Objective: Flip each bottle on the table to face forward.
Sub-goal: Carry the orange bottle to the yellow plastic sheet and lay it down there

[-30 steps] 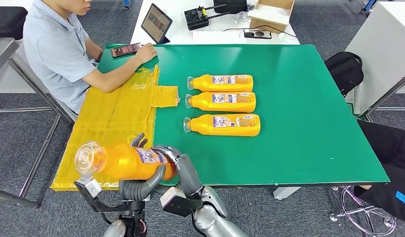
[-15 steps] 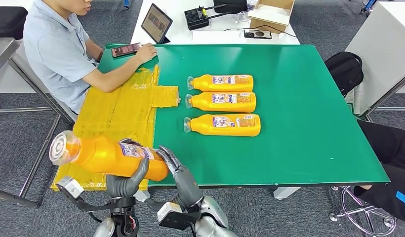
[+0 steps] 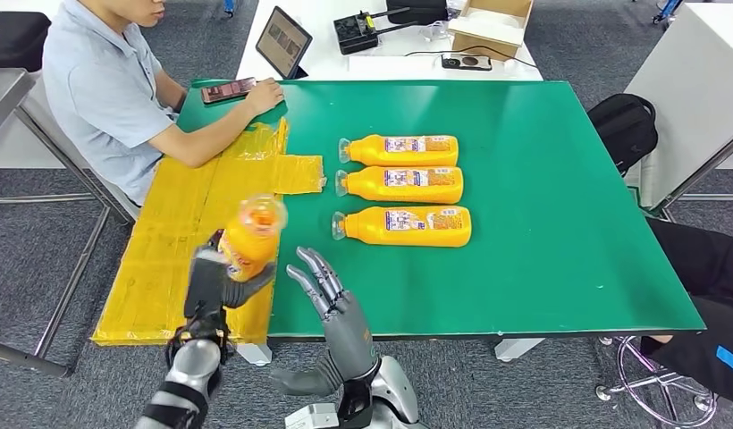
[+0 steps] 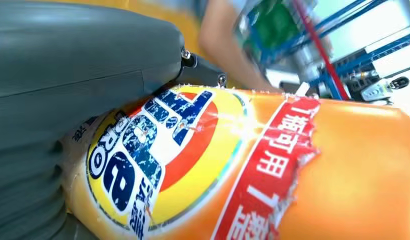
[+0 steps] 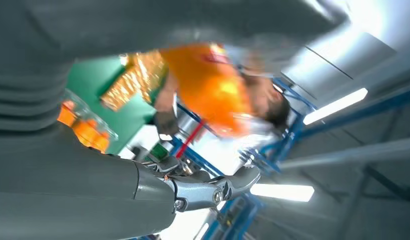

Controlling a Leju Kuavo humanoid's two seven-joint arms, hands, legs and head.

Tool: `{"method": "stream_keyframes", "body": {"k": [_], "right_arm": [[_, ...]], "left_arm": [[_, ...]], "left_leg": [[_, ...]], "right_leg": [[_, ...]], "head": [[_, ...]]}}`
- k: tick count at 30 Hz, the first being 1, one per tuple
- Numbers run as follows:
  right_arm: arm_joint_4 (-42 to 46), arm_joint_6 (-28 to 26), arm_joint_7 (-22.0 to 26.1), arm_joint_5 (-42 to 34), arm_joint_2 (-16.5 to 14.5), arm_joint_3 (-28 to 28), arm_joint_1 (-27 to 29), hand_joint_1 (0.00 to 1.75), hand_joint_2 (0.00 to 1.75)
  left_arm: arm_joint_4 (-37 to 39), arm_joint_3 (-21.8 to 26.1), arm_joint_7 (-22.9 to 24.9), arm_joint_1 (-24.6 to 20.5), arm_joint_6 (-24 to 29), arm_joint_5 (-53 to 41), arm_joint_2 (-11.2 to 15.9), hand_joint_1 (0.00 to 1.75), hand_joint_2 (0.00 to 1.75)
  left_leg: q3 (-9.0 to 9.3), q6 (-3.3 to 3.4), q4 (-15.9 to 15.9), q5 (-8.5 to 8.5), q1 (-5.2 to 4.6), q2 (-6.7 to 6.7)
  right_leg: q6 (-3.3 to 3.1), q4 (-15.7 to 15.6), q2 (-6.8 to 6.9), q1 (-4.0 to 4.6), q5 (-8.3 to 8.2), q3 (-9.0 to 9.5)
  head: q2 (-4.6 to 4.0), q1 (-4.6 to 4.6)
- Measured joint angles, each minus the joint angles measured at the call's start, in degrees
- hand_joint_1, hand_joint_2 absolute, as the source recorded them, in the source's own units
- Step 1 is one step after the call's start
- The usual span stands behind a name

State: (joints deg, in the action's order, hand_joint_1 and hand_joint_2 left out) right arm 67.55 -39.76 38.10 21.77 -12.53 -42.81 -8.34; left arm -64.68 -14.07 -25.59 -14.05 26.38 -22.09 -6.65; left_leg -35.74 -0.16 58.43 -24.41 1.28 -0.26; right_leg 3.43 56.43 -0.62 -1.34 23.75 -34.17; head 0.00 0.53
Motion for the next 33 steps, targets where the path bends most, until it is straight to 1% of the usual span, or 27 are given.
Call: {"method": "stream_keyframes", "body": {"k": [3,6,10,15,20,24,25,26,28,29,30,33], "right_arm": [[1.7,0.0,0.0,-1.7,0.3,-0.6,0.1,0.0,0.0],[2.4,0.0,0.0,-3.6,0.6,-1.8,-0.1,0.0,0.0],[2.7,0.0,0.0,-5.9,1.1,-3.5,-0.4,0.0,0.0],[2.7,0.7,0.0,-8.2,1.6,-5.6,-0.8,0.0,0.0],[2.6,2.4,0.0,-9.0,2.0,-6.9,-1.0,0.0,0.0],[2.6,3.1,0.0,-9.6,2.2,-7.4,-1.1,0.0,0.0],[2.6,3.3,0.0,-9.8,2.2,-7.5,-1.1,0.0,0.0],[2.6,3.4,0.0,-10.0,2.3,-7.5,-1.1,0.0,0.0],[2.5,3.4,0.0,-10.3,2.5,-7.5,-1.0,0.0,0.0],[2.5,3.4,0.0,-10.6,2.6,-7.5,-1.0,0.0,0.0],[2.5,3.5,0.0,-10.8,2.7,-7.4,-0.9,0.0,0.0],[2.5,3.9,0.0,-11.3,2.9,-7.4,-0.8,0.0,0.0]], "left_arm": [[6.2,-0.5,2.3,-4.9,1.9,-9.5,1.6,1.75,1.75],[12.9,-1.6,4.3,-9.9,1.6,-16.8,2.5,1.75,1.75],[21.1,-3.8,8.4,-16.4,-1.0,-25.2,2.8,1.75,1.75],[30.7,-8.3,15.9,-24.0,-5.2,-36.4,3.2,1.75,1.75],[37.7,-10.6,19.4,-28.3,-7.5,-40.0,4.0,1.75,1.75],[41.0,-11.4,21.0,-30.0,-10.4,-41.4,4.8,1.61,1.75],[41.7,-11.6,21.5,-30.3,-11.4,-41.8,4.9,1.34,1.75],[42.2,-11.8,22.1,-30.6,-12.3,-42.1,5.1,0.97,1.75],[43.1,-11.8,23.0,-31.2,-14.0,-42.3,5.4,0.17,1.75],[43.5,-11.8,23.4,-31.5,-14.9,-42.2,5.5,0.04,1.75],[43.8,-11.8,23.6,-31.9,-15.7,-42.0,5.7,0.0,1.75],[44.7,-11.4,21.7,-32.8,-19.7,-39.7,6.0,0.0,1.75]], "left_leg": [[0.0,0.01,0.0,0.02,0.0,-0.02],[0.0,0.03,0.0,0.03,-0.01,-0.03],[-0.01,0.04,0.0,0.04,-0.01,-0.03],[-0.01,0.04,0.0,0.04,-0.01,-0.03],[-0.02,0.03,0.0,0.04,0.0,-0.01],[-0.03,0.03,0.0,0.04,0.0,-0.01],[-0.03,0.03,0.0,0.04,0.0,-0.01],[-0.04,0.04,0.0,0.05,0.0,-0.01],[-0.04,0.04,0.0,0.05,0.0,-0.01],[-0.04,0.04,0.0,0.05,0.0,-0.02],[-0.03,0.04,0.0,0.05,-0.01,-0.02],[-0.02,0.04,0.0,0.05,-0.01,-0.02]], "right_leg": [[0.0,0.0,0.01,0.0,0.0,0.01],[0.0,0.0,0.01,-0.01,-0.01,0.03],[0.01,0.0,0.01,-0.01,-0.02,0.03],[0.01,0.0,0.0,0.0,-0.02,0.03],[0.01,0.0,0.0,0.0,-0.02,0.01],[0.01,0.0,0.0,0.0,-0.01,0.02],[0.01,0.0,0.0,0.0,-0.01,0.02],[0.01,0.0,0.0,0.0,-0.01,0.02],[0.01,0.0,0.01,0.0,-0.01,0.03],[0.01,0.0,0.01,-0.01,-0.01,0.04],[0.01,0.0,0.01,-0.01,-0.01,0.04],[0.01,0.0,0.0,0.0,-0.02,0.05]], "head": [[0.0,-0.01],[0.0,-0.01],[0.0,0.0],[0.0,-0.01],[0.0,0.0],[0.0,-0.01],[0.0,0.0],[0.0,-0.01],[0.0,-0.01],[0.0,-0.01],[0.0,-0.01],[0.0,-0.01]]}}
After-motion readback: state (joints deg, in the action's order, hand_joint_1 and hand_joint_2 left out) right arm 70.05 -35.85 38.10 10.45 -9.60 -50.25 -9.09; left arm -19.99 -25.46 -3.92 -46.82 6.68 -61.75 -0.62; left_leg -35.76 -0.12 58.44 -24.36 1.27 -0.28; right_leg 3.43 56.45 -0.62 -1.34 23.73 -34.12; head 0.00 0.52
